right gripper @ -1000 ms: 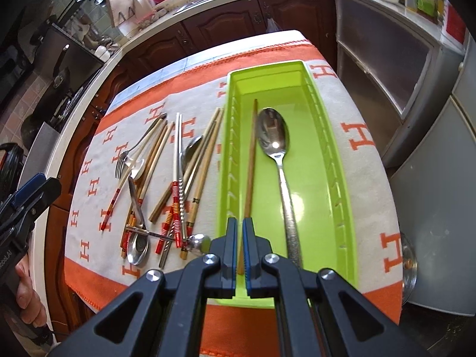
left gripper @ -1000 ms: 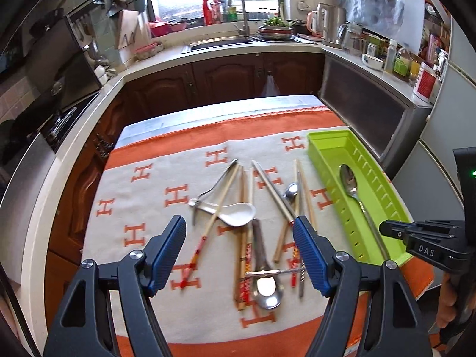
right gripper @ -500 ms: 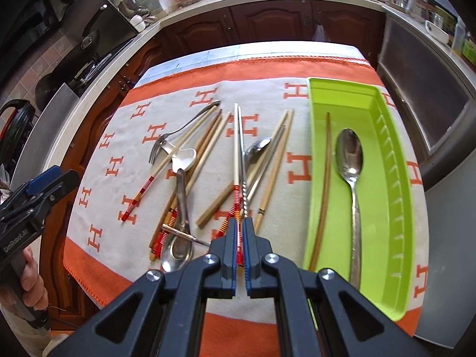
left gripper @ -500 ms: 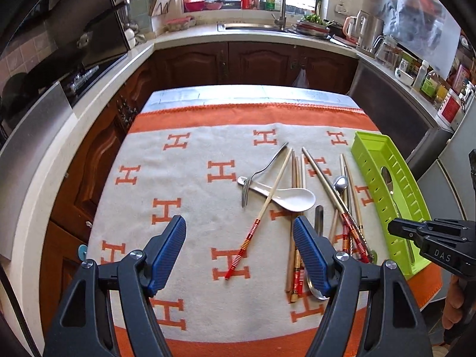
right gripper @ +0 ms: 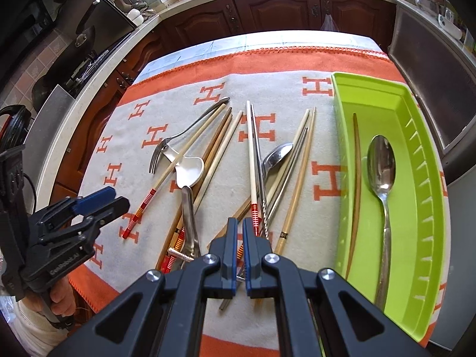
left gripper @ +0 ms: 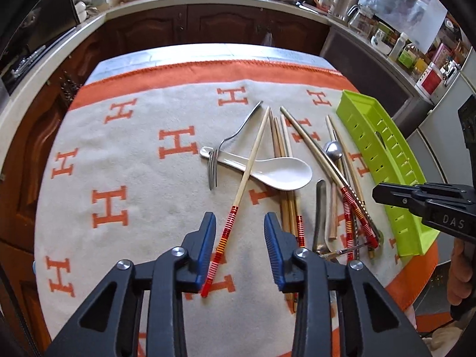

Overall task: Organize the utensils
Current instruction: 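Grasp a red-striped chopstick with the left tool while the right tool grasps another red-striped chopstick, then carry both red-striped chopsticks into the green tray and lower them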

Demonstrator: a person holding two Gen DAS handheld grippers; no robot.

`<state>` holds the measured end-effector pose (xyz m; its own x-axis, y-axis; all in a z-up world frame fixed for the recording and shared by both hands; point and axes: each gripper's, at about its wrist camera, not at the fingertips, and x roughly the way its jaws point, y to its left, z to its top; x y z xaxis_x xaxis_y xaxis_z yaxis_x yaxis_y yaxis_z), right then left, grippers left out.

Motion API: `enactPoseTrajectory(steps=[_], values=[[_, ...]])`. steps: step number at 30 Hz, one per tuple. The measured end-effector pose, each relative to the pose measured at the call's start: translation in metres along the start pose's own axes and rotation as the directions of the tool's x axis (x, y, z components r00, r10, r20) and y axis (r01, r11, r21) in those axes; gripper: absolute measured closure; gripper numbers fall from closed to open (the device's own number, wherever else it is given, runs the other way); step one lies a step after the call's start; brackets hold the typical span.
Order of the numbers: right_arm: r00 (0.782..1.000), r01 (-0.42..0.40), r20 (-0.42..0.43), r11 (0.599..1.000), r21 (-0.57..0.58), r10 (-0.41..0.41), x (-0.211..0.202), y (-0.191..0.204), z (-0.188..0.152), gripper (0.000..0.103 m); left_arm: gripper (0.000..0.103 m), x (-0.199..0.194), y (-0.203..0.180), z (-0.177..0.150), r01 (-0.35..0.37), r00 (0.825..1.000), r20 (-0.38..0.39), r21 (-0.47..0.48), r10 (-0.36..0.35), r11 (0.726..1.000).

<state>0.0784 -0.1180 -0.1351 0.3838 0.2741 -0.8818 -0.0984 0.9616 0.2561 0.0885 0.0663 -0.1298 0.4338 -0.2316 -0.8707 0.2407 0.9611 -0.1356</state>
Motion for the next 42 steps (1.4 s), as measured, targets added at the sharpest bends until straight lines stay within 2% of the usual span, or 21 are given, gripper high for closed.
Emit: enactPoseTrajectory(steps=[11, 18, 20, 21, 22, 25, 39, 42], values=[[0.999, -0.035, -0.012, 0.997, 0.071, 0.036, 0.016, -0.020, 0.012, 0.099, 0.075, 0.047, 0.001, 0.009, -0.015, 0.996, -0.086, 0.001, 0.015, 1.000], [0.999, -0.047, -0.021, 0.992, 0.119, 0.050, 0.026, -0.033, 0.024, 0.099, 0.075, 0.055, 0.000, 0.020, -0.031, 0.997, -0.075, 0.004, 0.031, 1.000], [0.998, -0.047, -0.036, 0.991, 0.126, 0.052, 0.031, -0.035, 0.027, 0.099, 0.079, 0.057, -0.004, 0.023, -0.060, 0.996, -0.072, 0.020, 0.062, 0.998], [0.998, -0.046, -0.045, 0.990, 0.130, 0.053, 0.035, -0.036, 0.027, 0.099, 0.086, 0.059, -0.006, 0.023, -0.085, 0.994, -0.067, 0.034, 0.087, 0.996], [0.997, -0.045, -0.055, 0.991, 0.129, 0.052, 0.038, -0.036, 0.028, 0.099, 0.090, 0.059, -0.008, 0.023, -0.098, 0.993, -0.063, 0.044, 0.101, 0.994], [0.996, -0.038, -0.078, 0.992, 0.119, 0.047, 0.045, -0.034, 0.027, 0.099, 0.096, 0.060, -0.012, 0.024, -0.083, 0.994, -0.066, 0.052, 0.086, 0.995], [0.996, 0.001, -0.090, 1.000, 0.031, 0.002, 0.055, -0.025, 0.031, 0.095, 0.096, 0.060, -0.010, 0.025, -0.046, 0.995, -0.083, 0.021, 0.048, 0.999], [0.993, 0.016, -0.120, 1.000, -0.004, -0.016, 0.059, -0.022, 0.031, 0.093, 0.096, 0.060, -0.011, 0.025, -0.042, 0.995, -0.089, 0.012, 0.043, 0.999]])
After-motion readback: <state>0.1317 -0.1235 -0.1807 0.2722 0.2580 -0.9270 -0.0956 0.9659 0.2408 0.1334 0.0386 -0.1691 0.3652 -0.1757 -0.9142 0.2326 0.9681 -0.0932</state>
